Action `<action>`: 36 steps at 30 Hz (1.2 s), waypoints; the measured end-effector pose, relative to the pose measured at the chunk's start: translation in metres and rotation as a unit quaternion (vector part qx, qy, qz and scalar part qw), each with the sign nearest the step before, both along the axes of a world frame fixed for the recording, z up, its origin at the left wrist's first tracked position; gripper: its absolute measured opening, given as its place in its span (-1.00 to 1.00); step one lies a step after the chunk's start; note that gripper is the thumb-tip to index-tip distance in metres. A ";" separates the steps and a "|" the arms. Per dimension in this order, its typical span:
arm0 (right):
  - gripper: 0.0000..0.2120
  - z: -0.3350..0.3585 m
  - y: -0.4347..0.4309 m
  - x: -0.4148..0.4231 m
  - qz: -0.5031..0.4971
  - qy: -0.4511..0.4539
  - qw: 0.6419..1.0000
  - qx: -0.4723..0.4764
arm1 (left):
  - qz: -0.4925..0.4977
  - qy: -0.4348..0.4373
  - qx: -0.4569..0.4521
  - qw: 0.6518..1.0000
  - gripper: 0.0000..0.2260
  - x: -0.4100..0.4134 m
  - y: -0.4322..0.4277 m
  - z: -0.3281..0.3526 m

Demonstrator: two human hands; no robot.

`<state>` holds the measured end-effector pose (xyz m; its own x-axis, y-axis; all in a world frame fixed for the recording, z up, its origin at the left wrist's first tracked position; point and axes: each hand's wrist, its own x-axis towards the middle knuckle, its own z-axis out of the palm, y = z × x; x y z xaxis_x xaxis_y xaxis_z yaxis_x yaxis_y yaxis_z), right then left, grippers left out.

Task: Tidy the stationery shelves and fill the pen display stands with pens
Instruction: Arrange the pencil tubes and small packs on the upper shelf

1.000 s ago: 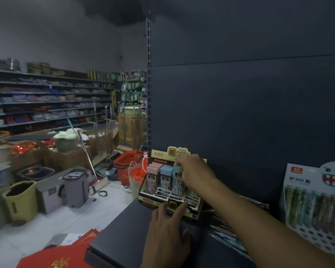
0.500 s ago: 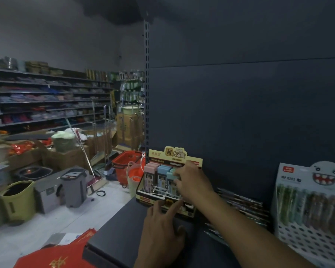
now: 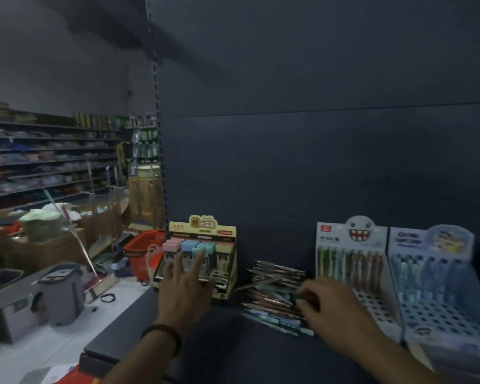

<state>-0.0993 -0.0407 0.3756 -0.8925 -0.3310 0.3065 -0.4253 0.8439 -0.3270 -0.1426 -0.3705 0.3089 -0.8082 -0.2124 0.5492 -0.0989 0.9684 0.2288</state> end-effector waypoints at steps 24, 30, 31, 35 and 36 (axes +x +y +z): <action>-0.98 -0.039 0.135 0.048 -0.115 -0.006 0.991 -0.072 | 0.011 -0.139 -0.152 0.978 -0.16 -0.025 -0.011 0.024; -0.83 -0.051 0.189 0.072 -0.177 0.042 0.977 -0.110 | -0.131 0.006 -0.089 0.987 -0.30 0.007 0.104 0.021; -0.83 -0.053 0.195 0.074 -0.179 0.042 0.977 -0.109 | -0.176 0.034 -0.074 0.981 -0.37 0.017 0.131 0.017; -0.83 -0.065 0.209 0.082 -0.172 0.014 0.984 -0.055 | -0.354 0.083 -0.025 0.931 -0.70 0.065 0.233 0.008; -0.82 -0.069 0.210 0.084 -0.172 0.020 0.984 -0.047 | -0.388 0.070 -0.012 0.919 -0.74 0.075 0.254 0.006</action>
<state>-0.0156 0.1698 0.3069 -0.9336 0.0200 0.3578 -0.1340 0.9066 -0.4002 -0.0677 -0.1168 0.3153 -0.6325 0.4120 0.6559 0.6529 0.7392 0.1653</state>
